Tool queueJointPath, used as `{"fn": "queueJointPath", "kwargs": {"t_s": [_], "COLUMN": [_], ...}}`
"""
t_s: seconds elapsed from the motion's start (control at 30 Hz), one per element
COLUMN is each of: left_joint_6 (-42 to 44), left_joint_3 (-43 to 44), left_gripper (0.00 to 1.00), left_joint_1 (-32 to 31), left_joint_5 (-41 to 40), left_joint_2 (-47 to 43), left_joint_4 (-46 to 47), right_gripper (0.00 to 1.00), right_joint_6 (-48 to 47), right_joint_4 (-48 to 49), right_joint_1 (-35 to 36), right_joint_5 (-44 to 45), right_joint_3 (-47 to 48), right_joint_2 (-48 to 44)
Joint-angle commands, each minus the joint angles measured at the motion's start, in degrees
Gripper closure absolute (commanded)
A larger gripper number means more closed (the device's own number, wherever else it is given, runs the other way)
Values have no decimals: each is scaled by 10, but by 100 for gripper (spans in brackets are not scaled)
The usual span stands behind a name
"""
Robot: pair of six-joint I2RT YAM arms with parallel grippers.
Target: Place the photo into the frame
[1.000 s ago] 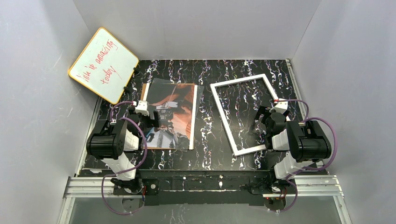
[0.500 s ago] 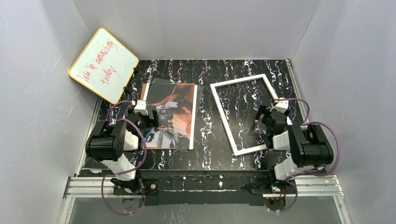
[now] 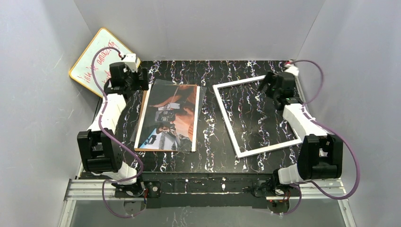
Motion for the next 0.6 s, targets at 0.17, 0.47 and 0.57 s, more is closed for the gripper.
{"fn": "queueJointPath", "kwargs": {"t_s": [0.17,0.47,0.57], "left_joint_6": [24,62,65], "left_joint_3": [97,76,81], "left_gripper": [2,2,2], "left_joint_1": [13,13,13], "left_joint_5": [44,45,55], "left_joint_2": [3,-39,-38], "left_joint_4": [-338,-392,-408], "right_gripper": [1,8,14], "right_joint_6": [-33,-33,-37], "right_joint_4": [-191,-214,-218], "right_joint_1": [233,322,337], "right_joint_5": [-41,-4,22], "right_joint_3": [61,55,59], "right_joint_2": [53,121,149]}}
